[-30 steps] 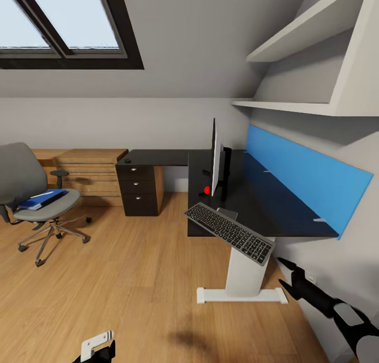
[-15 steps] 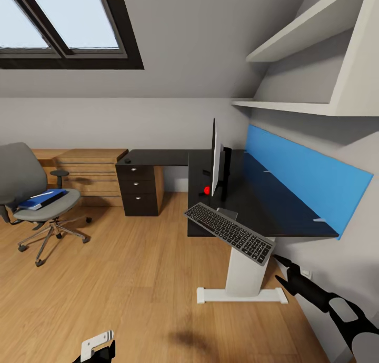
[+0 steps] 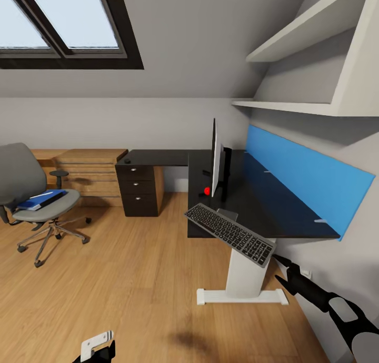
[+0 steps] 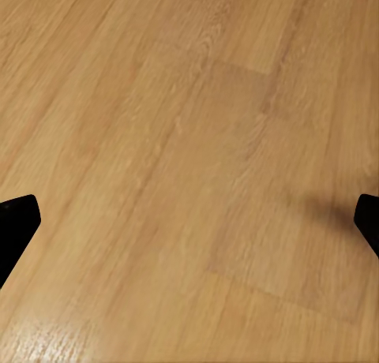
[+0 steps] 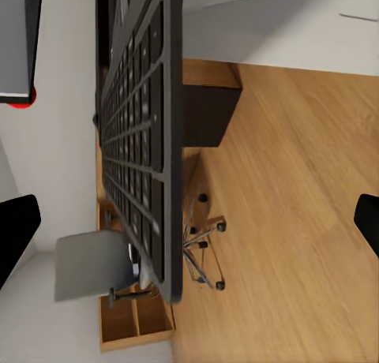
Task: In the bedroom, organize the workspace by keeping the computer under the desk, ensuring the monitor is on the desk, placing the keyboard on the desk next to the monitor, placing the mouse on the desk next to the keyboard, moving the folder from the swivel chair onto the desk next to the mouse, stacking the notebook on top of the folder with the pen on top of the notebook, and positioning the swivel chair next to the desk.
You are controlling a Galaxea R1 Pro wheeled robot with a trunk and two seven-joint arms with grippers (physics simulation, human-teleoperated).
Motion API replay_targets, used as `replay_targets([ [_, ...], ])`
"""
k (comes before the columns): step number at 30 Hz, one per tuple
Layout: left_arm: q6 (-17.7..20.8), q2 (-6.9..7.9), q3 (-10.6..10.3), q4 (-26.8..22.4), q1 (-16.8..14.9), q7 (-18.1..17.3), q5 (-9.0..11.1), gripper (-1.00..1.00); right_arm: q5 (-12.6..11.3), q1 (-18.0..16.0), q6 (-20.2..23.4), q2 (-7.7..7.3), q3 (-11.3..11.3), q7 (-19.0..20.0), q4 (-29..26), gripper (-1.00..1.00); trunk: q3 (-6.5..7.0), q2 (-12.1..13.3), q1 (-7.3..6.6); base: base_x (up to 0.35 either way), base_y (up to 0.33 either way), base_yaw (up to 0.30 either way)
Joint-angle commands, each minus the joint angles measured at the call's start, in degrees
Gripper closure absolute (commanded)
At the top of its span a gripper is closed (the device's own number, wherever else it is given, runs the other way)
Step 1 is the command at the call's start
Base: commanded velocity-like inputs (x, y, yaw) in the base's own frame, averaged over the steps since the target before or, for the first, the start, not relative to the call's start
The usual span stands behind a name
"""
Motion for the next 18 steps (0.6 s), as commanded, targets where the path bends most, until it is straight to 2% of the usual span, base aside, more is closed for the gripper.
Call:
replay_targets([
  [1, 0.1, 0.00, -0.1, -0.1, 0.0, 0.2, 0.5, -1.00, 0.0, 0.0, 0.4, 0.02, -0.3, 0.1, 0.0, -1.00, -0.06, 0.0, 0.01, 0.138, 0.000, 0.000],
  [8, 0.2, 0.02, -0.1, -0.1, 0.0, 0.2, 0.5, -1.00, 0.0, 0.0, 0.4, 0.02, -0.3, 0.1, 0.0, -1.00, -0.06, 0.0, 0.01, 0.144, 0.000, 0.000],
  [18, 0.2, 0.05, -0.1, -0.1, 0.0, 0.2, 0.5, -1.00, 0.0, 0.0, 0.4, 0.02, -0.3, 0.1, 0.0, -1.00, -0.06, 0.0, 0.01, 0.033, 0.000, 0.000],
])
